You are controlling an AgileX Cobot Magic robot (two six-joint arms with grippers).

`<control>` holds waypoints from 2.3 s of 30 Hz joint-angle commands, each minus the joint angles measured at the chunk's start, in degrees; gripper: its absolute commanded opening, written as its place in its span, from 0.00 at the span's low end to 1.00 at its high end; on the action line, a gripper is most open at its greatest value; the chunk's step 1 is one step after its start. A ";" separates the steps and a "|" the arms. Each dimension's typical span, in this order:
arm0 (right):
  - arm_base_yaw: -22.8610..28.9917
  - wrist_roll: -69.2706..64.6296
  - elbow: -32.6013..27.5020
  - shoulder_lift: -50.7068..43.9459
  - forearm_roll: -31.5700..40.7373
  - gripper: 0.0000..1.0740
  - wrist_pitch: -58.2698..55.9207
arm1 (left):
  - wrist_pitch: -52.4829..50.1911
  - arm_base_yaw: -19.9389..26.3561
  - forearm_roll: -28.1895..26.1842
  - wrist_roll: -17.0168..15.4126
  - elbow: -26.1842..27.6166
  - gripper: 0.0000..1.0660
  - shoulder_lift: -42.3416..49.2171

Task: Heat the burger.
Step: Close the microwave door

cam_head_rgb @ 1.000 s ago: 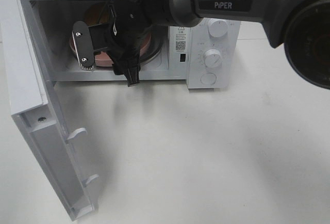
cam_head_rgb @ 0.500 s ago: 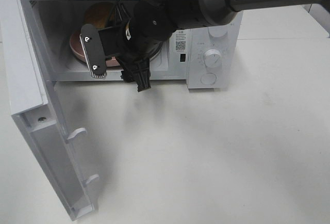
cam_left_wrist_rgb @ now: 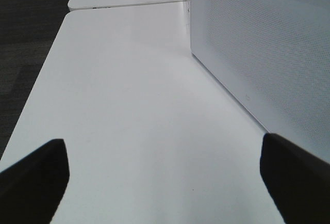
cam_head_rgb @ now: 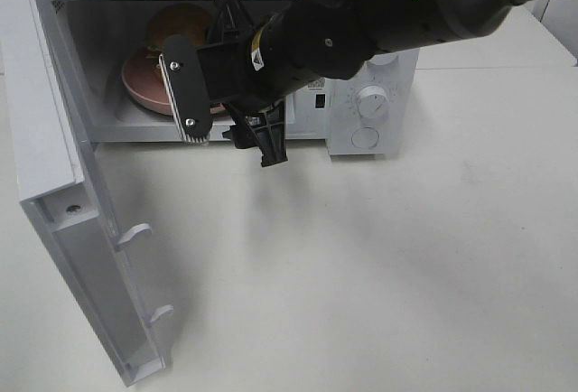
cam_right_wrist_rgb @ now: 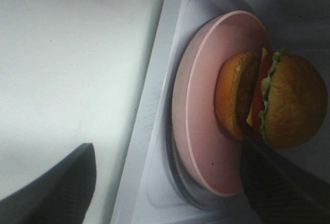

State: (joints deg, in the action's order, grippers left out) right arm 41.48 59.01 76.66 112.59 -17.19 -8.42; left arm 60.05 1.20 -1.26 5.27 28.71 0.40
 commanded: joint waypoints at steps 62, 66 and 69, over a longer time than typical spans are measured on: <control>-0.23 -65.32 -31.28 -58.10 7.45 0.68 -52.83 | -0.52 0.06 0.17 -0.23 -0.17 0.87 1.03; -6.02 -66.41 -36.10 -62.74 8.08 0.68 -52.88 | -0.52 0.06 0.17 -0.23 -0.17 0.87 1.03; -10.03 -66.41 -38.10 -64.86 8.42 0.68 -52.88 | -0.52 0.06 0.17 -0.23 -0.17 0.87 1.03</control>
State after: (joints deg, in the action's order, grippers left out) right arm 34.21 -6.59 39.99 49.33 -8.88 -61.13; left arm 60.05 1.20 -1.26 5.27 28.71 0.40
